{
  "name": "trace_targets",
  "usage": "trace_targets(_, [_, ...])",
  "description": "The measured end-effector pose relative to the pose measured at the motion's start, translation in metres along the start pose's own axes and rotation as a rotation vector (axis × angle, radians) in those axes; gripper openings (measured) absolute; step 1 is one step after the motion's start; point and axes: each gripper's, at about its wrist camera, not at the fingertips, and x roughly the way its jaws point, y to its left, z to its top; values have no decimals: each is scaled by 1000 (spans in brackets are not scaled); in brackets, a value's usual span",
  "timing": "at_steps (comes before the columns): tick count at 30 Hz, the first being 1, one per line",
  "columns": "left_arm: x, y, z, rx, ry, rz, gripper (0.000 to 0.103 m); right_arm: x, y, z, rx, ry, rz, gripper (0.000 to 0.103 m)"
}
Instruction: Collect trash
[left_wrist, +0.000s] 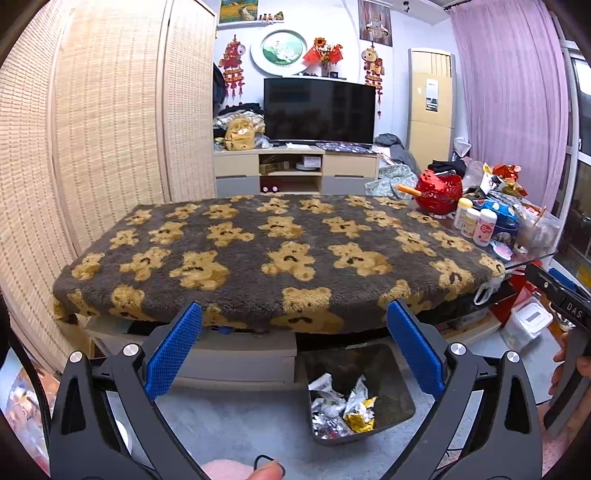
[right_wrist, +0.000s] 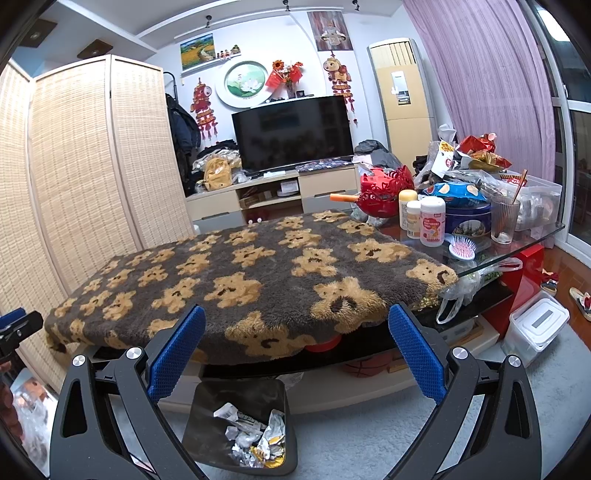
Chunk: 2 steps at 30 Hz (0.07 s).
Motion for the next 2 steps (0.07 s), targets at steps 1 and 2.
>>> trace_targets(1, [1,1,0,-6,8,-2,95,0,0,0,0,0,0,100])
trace_targets(2, [2,2,0,-10,12,1,95,0,1,0,0,0,-1,100])
